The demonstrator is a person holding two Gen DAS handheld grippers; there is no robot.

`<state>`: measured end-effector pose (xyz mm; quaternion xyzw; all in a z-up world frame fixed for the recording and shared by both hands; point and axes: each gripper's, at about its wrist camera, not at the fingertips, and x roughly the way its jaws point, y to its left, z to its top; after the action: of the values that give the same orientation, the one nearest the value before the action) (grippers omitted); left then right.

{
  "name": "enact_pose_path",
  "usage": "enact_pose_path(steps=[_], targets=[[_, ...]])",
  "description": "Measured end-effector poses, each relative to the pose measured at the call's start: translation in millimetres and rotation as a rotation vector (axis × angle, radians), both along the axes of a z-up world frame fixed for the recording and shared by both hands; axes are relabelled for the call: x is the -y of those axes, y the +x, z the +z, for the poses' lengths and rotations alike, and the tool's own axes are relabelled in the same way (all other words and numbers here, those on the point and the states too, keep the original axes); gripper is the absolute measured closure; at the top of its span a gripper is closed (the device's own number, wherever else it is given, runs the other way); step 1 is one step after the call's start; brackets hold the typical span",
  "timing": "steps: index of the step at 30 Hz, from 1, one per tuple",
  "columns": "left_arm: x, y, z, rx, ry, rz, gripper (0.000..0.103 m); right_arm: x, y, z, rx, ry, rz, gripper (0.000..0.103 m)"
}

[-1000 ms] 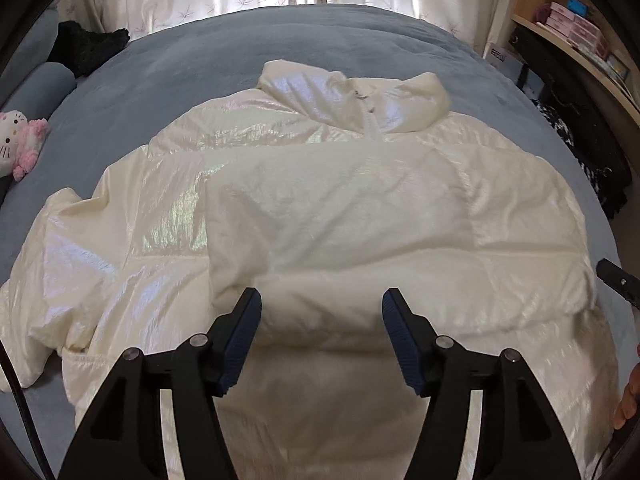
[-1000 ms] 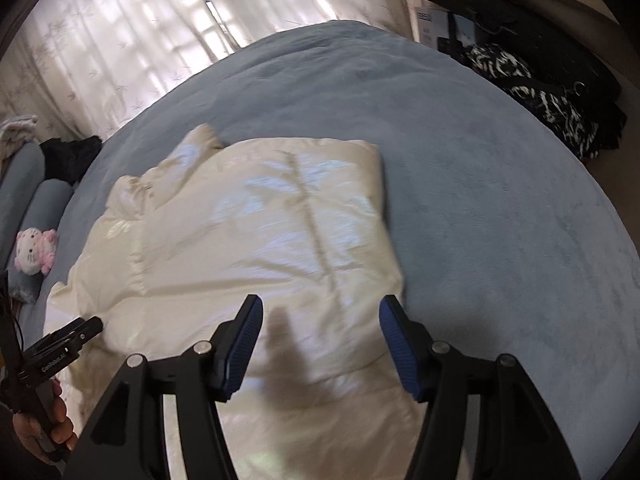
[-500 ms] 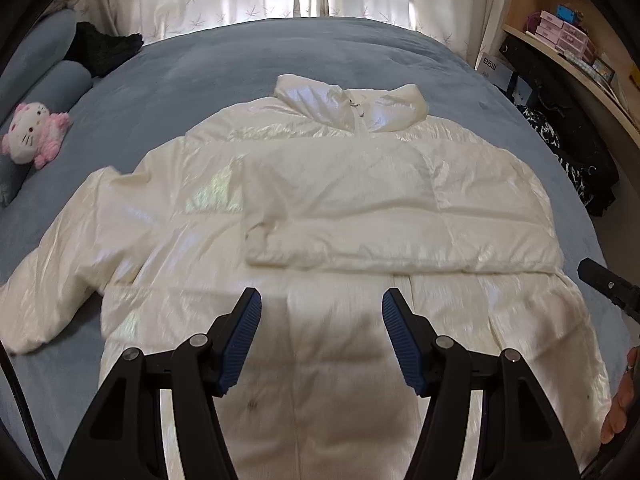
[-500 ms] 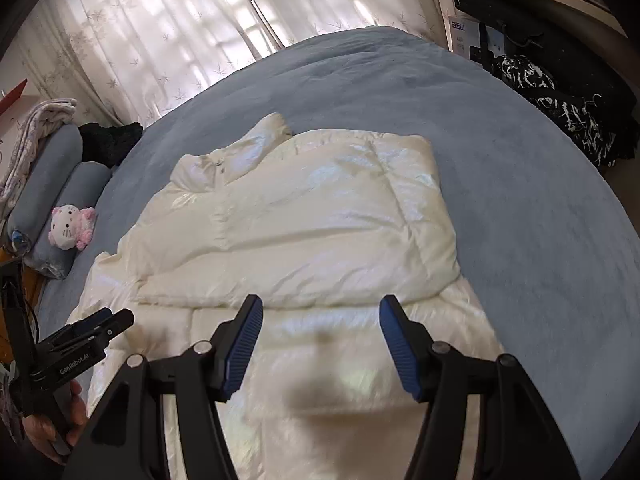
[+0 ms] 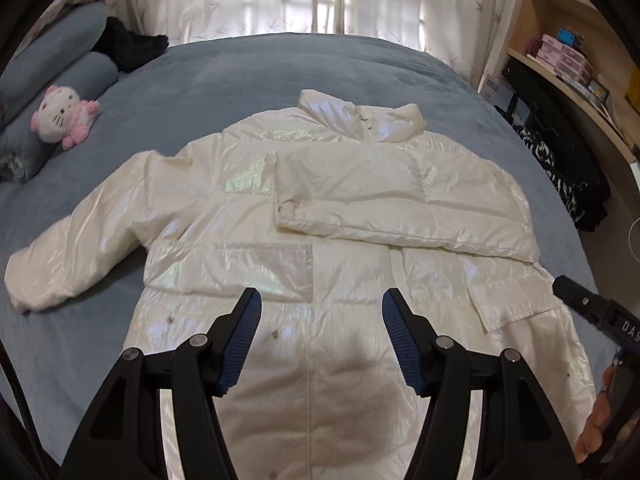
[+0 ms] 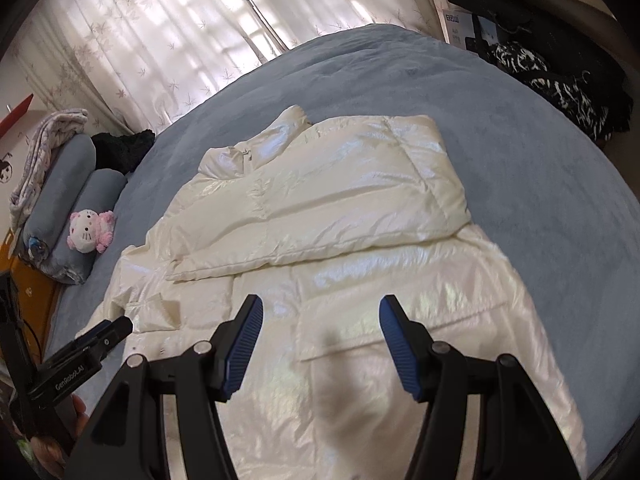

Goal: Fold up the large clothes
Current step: 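Move the left gripper toward the other jacket sleeve, then grasp the other sleeve cuff with the left gripper and lift it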

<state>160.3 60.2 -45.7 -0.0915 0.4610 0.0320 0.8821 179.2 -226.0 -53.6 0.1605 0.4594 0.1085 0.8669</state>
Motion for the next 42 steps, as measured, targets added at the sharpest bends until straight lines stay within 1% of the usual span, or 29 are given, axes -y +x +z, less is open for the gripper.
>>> enact_pose_path(steps=[6, 10, 13, 16, 20, 25, 29, 31, 34, 38, 40, 42], targets=[[-12, -37, 5, 0.026, -0.04, 0.051, 0.042, -12, -28, -1, -0.007, 0.049, 0.001, 0.042], [-30, -61, 5, 0.027, -0.054, 0.087, 0.042, -27, -46, -1, -0.023, 0.06, 0.021, 0.042], [-47, -74, 6, 0.024, -0.069, 0.114, 0.042, -42, -55, 3, -0.024, 0.04, 0.056, 0.042], [-71, -85, 6, 0.027, -0.078, 0.151, 0.042, -61, -61, 11, -0.016, -0.008, 0.097, 0.042], [-108, -97, 6, 0.035, -0.085, 0.215, 0.042, -87, -65, 30, 0.03, -0.044, 0.13, 0.041], [-155, -112, 3, 0.043, -0.13, 0.273, 0.041, -134, -72, 57, 0.117, -0.08, 0.194, 0.04], [-186, -118, -5, 0.039, -0.156, 0.304, 0.041, -178, -71, 69, 0.161, -0.101, 0.251, 0.04], [-204, -121, -11, 0.037, -0.181, 0.324, 0.041, -200, -68, 73, 0.178, -0.11, 0.274, 0.04], [-227, -123, -19, 0.037, -0.199, 0.355, 0.041, -232, -62, 75, 0.198, -0.125, 0.305, 0.04], [-261, -124, -30, 0.042, -0.205, 0.404, 0.041, -277, -50, 69, 0.204, -0.14, 0.344, 0.039], [-280, -126, -38, 0.043, -0.23, 0.425, 0.041, -296, -46, 65, 0.203, -0.139, 0.361, 0.039], [-300, -129, -49, 0.047, -0.278, 0.447, 0.041, -315, -41, 59, 0.199, -0.139, 0.381, 0.039]])
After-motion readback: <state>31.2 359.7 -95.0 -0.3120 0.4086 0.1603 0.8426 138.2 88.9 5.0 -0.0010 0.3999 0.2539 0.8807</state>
